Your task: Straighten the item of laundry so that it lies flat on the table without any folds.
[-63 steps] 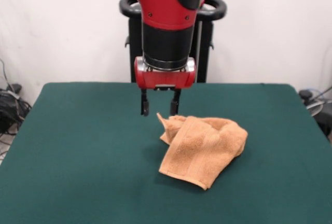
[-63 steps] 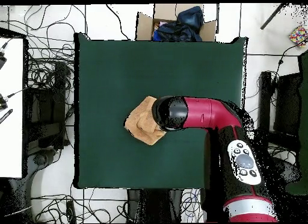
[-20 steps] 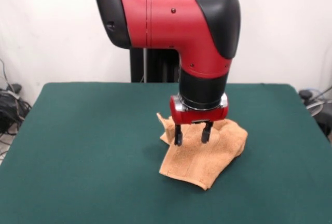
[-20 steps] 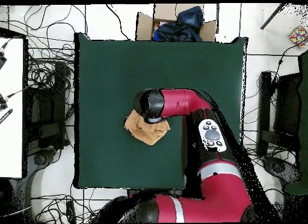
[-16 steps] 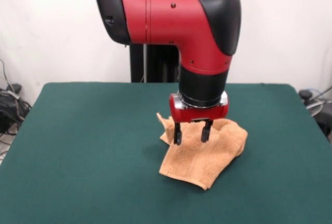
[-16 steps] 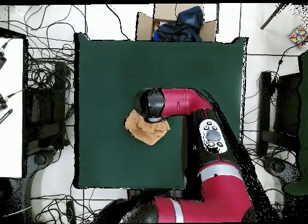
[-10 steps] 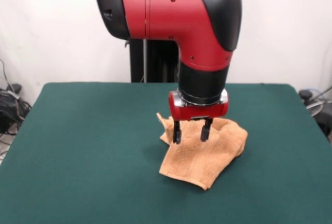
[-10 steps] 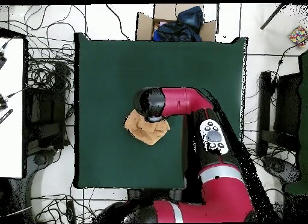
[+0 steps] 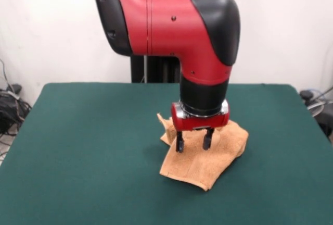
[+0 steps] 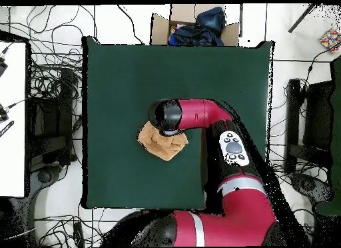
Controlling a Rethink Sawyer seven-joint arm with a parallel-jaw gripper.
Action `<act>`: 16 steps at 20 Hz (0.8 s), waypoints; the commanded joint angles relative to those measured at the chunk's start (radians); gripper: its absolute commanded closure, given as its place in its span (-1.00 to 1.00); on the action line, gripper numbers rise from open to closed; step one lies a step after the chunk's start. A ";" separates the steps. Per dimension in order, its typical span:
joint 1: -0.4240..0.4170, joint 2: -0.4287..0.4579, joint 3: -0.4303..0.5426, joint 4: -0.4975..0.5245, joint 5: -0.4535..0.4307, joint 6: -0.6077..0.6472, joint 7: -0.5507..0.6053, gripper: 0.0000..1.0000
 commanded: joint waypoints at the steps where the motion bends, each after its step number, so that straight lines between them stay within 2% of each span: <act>1: 0.013 0.098 0.031 -0.043 -0.048 -0.078 0.045 -1.00; 4: 0.025 0.147 0.024 -0.081 -0.065 -0.099 0.036 -1.00; 16: 0.048 0.228 -0.008 -0.132 -0.123 -0.157 0.034 -1.00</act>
